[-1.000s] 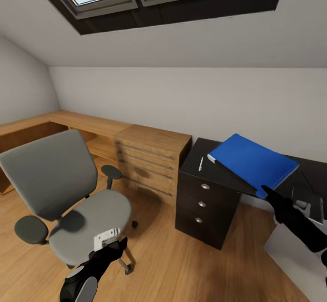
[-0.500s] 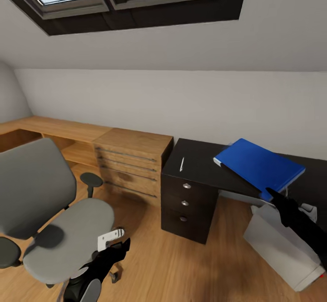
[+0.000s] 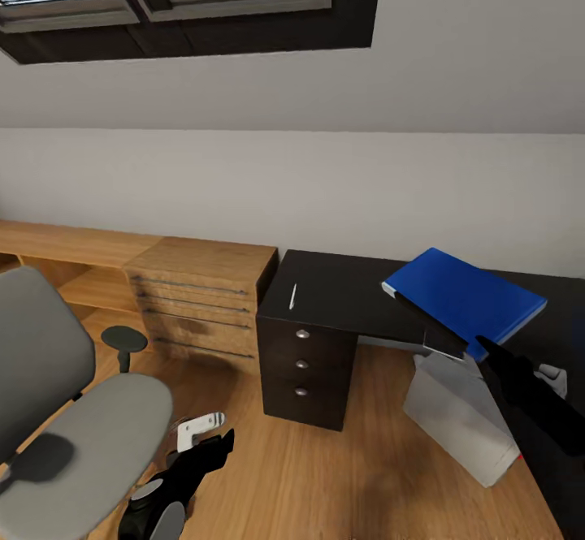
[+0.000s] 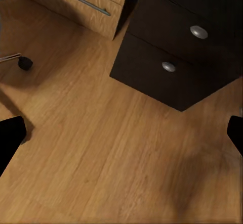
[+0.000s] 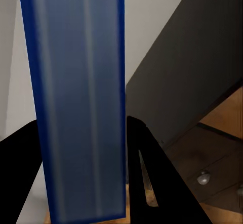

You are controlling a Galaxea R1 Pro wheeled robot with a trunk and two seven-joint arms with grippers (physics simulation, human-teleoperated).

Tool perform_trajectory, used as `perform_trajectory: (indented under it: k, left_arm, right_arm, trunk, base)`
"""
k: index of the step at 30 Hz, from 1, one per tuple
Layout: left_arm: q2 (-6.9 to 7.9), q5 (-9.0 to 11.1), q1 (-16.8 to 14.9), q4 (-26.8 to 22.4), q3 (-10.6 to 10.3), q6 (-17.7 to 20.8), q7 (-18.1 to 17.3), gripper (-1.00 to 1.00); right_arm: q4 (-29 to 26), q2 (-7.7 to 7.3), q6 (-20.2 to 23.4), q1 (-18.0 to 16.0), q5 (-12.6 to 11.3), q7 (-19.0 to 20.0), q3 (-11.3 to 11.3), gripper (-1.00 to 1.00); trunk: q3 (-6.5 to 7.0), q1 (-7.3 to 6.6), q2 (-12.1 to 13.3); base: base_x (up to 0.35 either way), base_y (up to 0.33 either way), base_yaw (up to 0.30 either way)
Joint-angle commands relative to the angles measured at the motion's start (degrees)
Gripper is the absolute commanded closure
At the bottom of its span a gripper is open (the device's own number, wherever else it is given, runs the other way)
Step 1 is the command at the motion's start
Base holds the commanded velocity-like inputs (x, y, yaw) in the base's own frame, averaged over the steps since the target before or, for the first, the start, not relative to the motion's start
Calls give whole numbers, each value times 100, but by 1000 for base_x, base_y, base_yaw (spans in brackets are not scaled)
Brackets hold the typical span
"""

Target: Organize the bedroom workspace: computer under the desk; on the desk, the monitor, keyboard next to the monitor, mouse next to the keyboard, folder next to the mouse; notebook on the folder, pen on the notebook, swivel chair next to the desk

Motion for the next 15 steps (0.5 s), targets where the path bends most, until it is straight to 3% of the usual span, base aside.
perform_trajectory:
  k: [1,15]
  left_arm:
    - [7,58,-5,-9,-11,6,59,-100]
    - [4,59,-5,-9,-13,6,59,-100]
  right_arm:
    - [1,2,34,-7,22,29,-10,100]
    - [28,2,-44,-7,22,29,-10,100]
  trunk:
    - [12,-23,38]
    - [264,-330,599]
  base:
    - [0,0,-272]
    - [0,0,-272]
